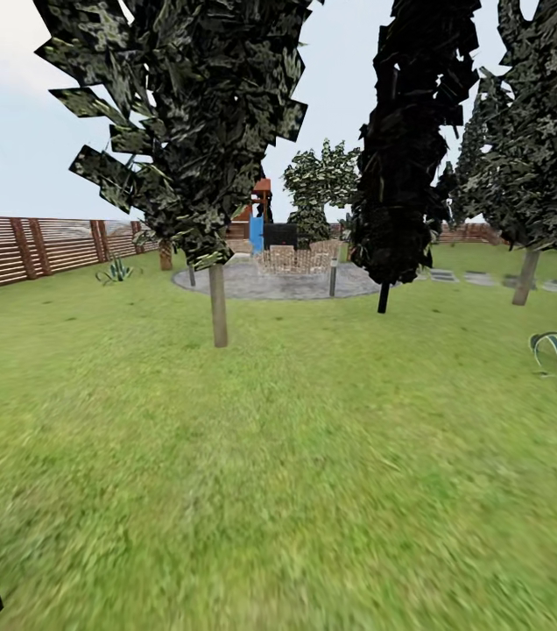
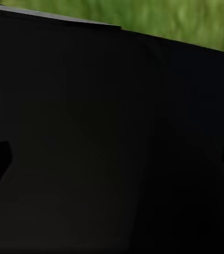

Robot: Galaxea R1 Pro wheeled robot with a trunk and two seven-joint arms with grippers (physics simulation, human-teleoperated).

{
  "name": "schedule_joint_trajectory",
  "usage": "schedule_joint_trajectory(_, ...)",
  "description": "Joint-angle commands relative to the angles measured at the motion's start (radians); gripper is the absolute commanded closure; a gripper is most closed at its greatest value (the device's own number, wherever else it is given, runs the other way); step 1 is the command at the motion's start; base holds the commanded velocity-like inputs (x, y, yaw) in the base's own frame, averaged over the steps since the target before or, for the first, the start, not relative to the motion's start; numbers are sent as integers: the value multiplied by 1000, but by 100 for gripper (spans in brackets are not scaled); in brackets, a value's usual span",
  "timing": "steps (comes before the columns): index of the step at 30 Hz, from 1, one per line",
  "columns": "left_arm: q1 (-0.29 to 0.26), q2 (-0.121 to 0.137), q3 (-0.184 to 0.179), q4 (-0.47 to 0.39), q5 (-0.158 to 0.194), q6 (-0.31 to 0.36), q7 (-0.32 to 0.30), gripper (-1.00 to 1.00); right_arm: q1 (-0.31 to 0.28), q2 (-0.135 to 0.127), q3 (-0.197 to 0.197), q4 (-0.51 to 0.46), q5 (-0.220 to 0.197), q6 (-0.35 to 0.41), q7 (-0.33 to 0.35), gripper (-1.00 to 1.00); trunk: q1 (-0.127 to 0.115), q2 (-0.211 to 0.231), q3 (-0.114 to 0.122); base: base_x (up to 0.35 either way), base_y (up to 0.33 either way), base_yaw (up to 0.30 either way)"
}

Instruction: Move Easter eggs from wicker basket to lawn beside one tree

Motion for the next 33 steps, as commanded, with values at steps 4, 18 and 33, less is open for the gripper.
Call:
schedule_joint_trajectory(4, 0, 0, 4, -2, 8, -1, -1, -100, -1, 0, -5, 1, 1, -4, 1, -100, 1, 0, -1, 326, 0, 0)
schedule_joint_trajectory(18, 0, 0, 4, -2, 8, 0, -1, -100, -1, 0, -5, 1, 1, -4, 2, -100, 1, 0, -1, 326, 0, 143)
schedule_joint_trajectory(33, 0, 0, 4, -2, 8, 0, -1, -100, -1, 0, -5, 1, 1, -4, 1, -100, 1, 0, -1, 326, 0, 125)
